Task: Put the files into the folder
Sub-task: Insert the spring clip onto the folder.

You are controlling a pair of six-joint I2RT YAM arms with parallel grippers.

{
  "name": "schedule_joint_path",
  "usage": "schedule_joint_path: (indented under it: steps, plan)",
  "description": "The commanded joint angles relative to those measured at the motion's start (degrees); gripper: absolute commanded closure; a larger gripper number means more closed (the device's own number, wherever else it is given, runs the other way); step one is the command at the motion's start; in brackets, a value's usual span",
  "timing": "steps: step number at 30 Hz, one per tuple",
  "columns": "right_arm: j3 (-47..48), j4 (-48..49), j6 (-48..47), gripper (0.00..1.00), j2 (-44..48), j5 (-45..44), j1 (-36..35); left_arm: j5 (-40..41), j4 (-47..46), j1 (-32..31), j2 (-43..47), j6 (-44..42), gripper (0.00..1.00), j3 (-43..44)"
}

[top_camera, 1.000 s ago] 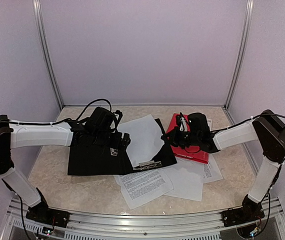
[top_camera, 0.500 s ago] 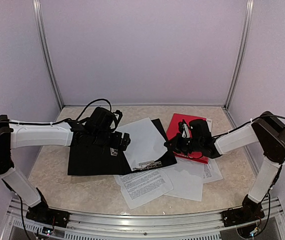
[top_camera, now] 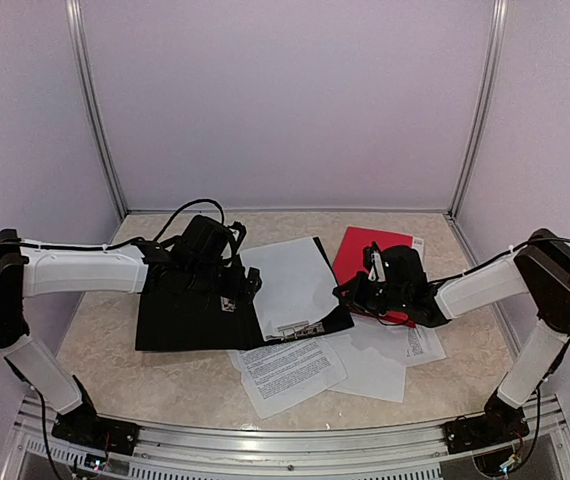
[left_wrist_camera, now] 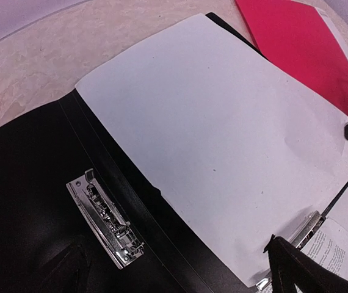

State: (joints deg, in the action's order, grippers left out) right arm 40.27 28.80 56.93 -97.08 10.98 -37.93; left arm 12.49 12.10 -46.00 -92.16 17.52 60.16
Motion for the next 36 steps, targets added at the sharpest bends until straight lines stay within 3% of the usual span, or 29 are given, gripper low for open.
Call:
schedule_joint_path:
  steps: [1, 36]
  plan:
    - [-0.71, 1.98, 0.27, 1.00, -1.84, -1.70, -1.04, 0.79, 0.01, -0.37, -0.36, -0.82, 0.01, 0.84]
    - [-5.69, 8.07, 5.10, 1.00, -1.76, -11.64, -6.80, 1.04, 0.11, -0.58, -0.13, -1.08, 0.01, 0.44]
